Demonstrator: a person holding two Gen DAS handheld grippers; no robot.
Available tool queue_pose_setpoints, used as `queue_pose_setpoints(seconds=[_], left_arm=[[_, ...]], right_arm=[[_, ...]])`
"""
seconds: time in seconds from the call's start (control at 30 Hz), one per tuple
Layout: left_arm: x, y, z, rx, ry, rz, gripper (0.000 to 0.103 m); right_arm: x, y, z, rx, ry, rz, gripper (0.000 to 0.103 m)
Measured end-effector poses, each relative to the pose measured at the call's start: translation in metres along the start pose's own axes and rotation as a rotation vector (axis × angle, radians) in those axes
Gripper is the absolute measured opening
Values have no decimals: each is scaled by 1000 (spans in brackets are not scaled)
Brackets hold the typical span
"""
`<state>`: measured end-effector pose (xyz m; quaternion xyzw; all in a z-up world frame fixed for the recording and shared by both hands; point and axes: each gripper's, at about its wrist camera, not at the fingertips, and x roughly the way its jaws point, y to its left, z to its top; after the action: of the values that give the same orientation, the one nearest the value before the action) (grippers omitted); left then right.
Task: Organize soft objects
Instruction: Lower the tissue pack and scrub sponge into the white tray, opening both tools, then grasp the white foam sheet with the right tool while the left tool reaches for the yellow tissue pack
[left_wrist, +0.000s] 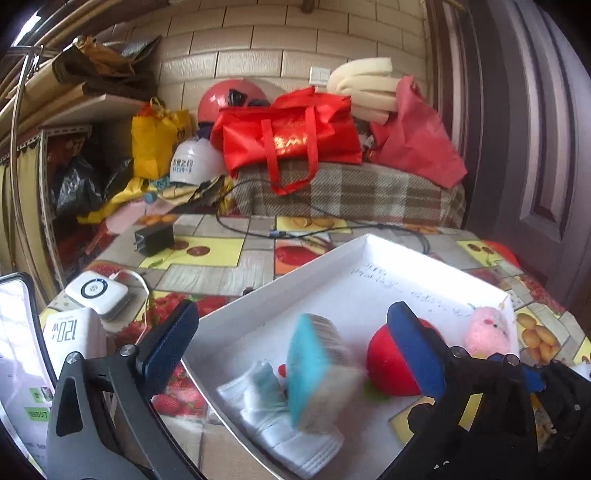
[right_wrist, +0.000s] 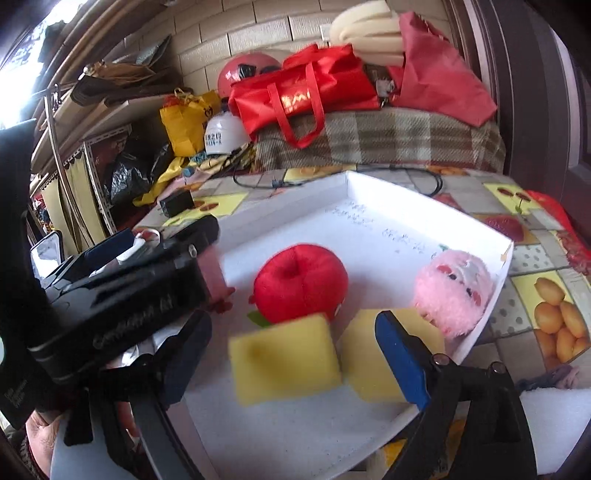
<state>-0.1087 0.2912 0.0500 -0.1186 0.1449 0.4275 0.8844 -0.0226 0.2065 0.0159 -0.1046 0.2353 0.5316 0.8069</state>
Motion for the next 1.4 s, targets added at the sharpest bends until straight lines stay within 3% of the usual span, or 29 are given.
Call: queue_pose_setpoints(seconds=[0.1, 0.37, 0.5, 0.6, 0.73, 0.9, 1.03, 1.17, 1.4], left_arm=[[-9, 3, 0, -12, -49, 1, 103], [-23, 11, -1, -54, -91, 4, 103], [-34, 2, -5, -17, -96, -8, 103], [-47, -13, -11, 29, -103, -46, 103], [-65, -41, -20, 90, -95, -153, 103], [-91, -94, -35, 215, -61, -342, 103], [-99, -137, -45, 325, 28, -476, 103], [-98, -161, -50, 401, 76, -483, 103], [-64, -156, -42, 338, 172, -464, 103]], right_arm=[[-7, 7, 1, -34, -48, -26, 103], [-37, 20, -10, -116, -142, -28, 103], [-61, 16, -21, -139, -184, -23, 103], [-82, 4, -31, -132, -212, -35, 103], [-108, -37, -40, -86, -221, -108, 103], [-139, -119, -49, 37, -177, -265, 103], [-156, -179, -60, 90, -78, -316, 103], [-160, -196, -70, 55, 20, -288, 103], [-140, -203, -80, 54, 182, -335, 103]])
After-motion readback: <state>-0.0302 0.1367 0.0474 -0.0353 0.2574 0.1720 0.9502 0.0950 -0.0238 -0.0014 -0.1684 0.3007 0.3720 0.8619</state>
